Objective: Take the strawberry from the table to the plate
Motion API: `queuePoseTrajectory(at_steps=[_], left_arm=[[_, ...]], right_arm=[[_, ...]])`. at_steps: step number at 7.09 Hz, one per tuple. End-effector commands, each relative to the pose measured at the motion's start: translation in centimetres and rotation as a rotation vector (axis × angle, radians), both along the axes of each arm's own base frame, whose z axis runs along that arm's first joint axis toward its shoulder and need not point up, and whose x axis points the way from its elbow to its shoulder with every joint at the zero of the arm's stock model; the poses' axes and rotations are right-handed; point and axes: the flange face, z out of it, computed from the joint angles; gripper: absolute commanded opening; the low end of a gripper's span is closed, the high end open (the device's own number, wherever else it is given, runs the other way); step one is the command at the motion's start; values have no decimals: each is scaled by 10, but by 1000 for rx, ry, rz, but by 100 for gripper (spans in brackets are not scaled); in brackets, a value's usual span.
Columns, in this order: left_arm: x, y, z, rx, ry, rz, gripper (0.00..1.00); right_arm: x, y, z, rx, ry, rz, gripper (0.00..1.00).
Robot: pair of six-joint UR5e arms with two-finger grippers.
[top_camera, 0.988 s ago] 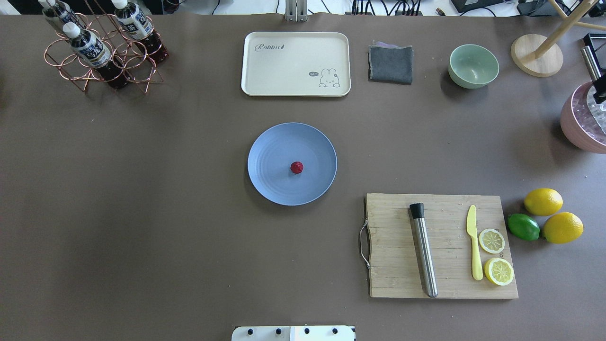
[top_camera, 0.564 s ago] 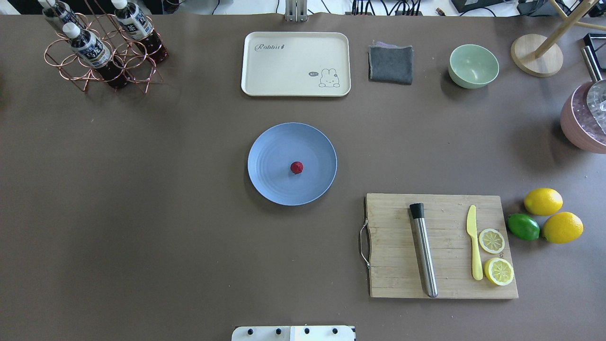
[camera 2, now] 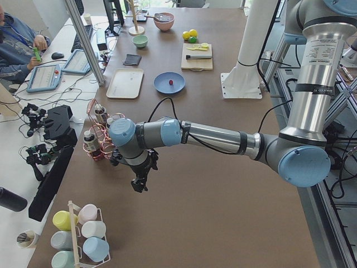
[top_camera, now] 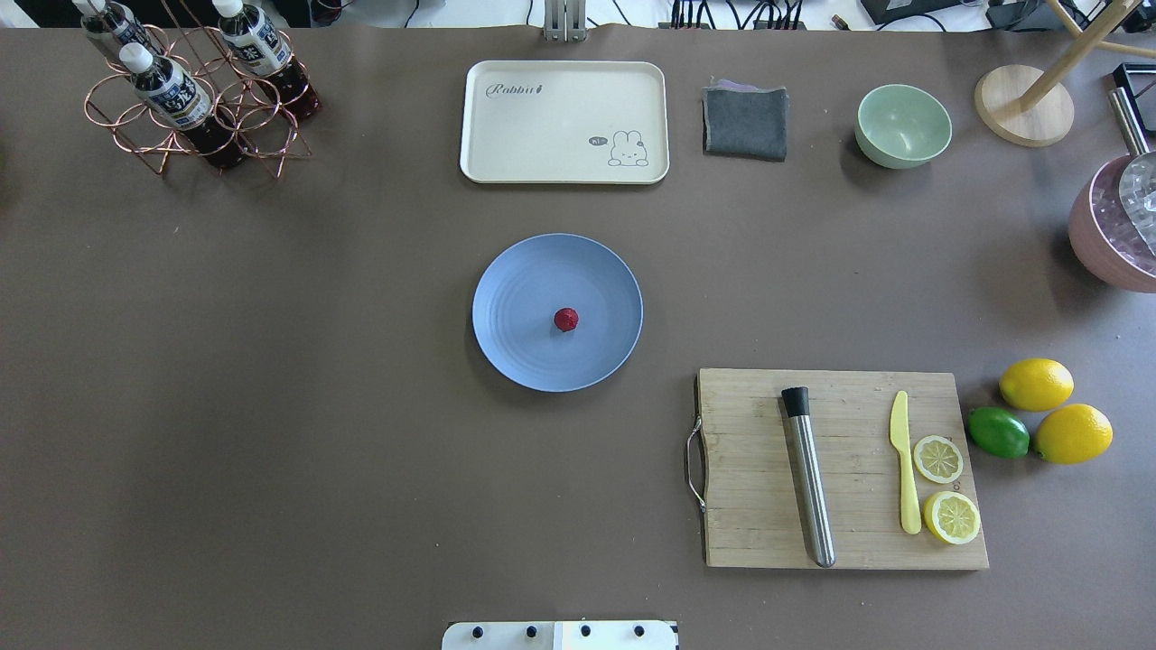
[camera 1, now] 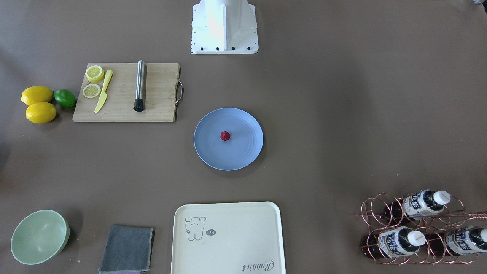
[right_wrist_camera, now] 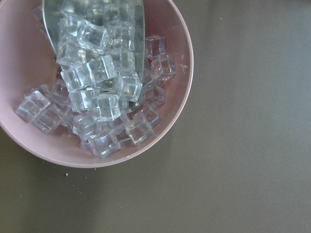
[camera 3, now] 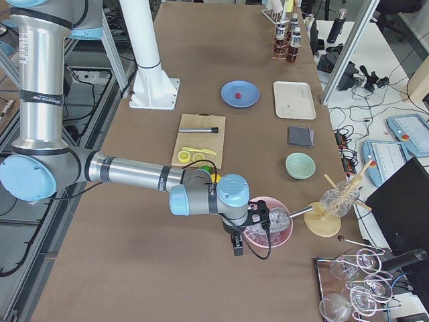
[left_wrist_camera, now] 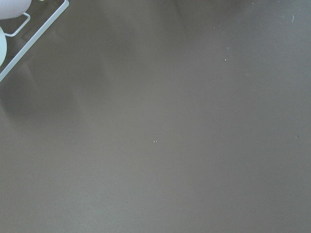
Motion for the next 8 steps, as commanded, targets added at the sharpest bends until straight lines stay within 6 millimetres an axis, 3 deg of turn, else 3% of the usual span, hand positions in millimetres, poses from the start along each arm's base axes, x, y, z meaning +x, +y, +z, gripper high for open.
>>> queuePoseTrajectory(at_steps=[1, 2, 3, 5, 8], left_arm=[[0, 3, 4, -13, 1, -2, 98], [0, 6, 7, -17, 1, -3, 98], [0, 6, 7, -15, 1, -3, 98], [1, 6, 8, -21, -1, -3, 98], [1, 5, 4, -12, -1, -3, 98]], right_arm=[[5, -2, -34, -13, -26, 99, 100], [5, -5, -65, -56, -19, 101, 100], [6, 3, -70, -76, -8, 99, 100], [5, 12, -54, -103, -1, 90, 100], [5, 12, -51, -108, 0, 90, 100]])
